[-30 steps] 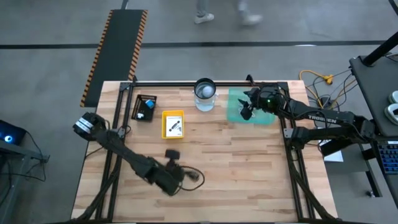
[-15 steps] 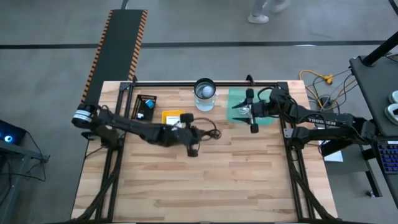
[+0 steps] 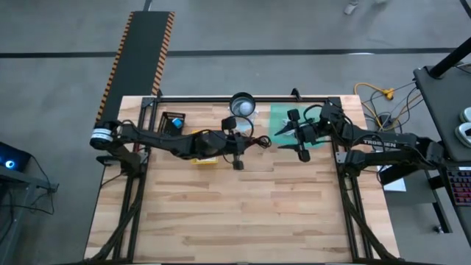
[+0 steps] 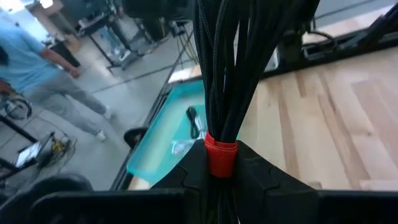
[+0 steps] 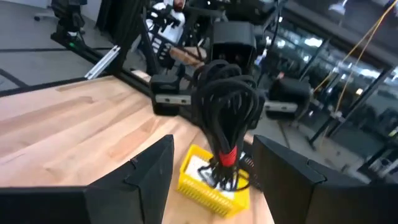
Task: Pick and place items into bin
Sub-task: Put the black cable charger into the light blue bin
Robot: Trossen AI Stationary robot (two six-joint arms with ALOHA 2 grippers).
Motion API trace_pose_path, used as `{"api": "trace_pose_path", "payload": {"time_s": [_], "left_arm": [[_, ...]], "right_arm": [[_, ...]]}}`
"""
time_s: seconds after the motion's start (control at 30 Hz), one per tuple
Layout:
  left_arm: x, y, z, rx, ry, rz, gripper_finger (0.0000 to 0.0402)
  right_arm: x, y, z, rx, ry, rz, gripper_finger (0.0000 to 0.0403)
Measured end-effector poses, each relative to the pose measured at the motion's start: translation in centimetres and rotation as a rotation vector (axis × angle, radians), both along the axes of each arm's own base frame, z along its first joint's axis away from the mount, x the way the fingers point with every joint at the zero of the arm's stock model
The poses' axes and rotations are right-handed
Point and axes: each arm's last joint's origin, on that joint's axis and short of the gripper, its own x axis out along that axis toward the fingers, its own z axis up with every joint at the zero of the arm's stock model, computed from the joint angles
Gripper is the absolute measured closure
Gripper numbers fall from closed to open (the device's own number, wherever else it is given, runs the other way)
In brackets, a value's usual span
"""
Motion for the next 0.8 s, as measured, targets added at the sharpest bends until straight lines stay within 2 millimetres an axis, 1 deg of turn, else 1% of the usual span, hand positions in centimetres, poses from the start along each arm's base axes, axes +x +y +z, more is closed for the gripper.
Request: {"api": "trace_pose_path", "payload": {"time_s": [0.27, 0.47, 0.67, 0.8], "left_arm": [[0.9, 0.9, -0.1, 0.016, -0.076, -0.055, 0.0372], [1.5, 1.8, -0.4, 0.022, -0.135, -0.034, 0.0372], [1.8, 2.2, -0.6, 0.022, -0.13, -0.022, 0.0372], [1.7, 2.2, -0.5, 0.021, -0.132, -0.022, 0.0372]], "right_arm": [[0.7, -0.2, 0.3, -0.043, -0.08, 0.008, 0.0193], [2.3, -0.2, -0.1, -0.051, -0.102, 0.035, 0.0186], [4.3, -0.8, 0.8, -0.003, -0.088, 0.046, 0.0194], [4.9, -1.1, 1.3, 0.069, -0.071, 0.039, 0.0214]]}}
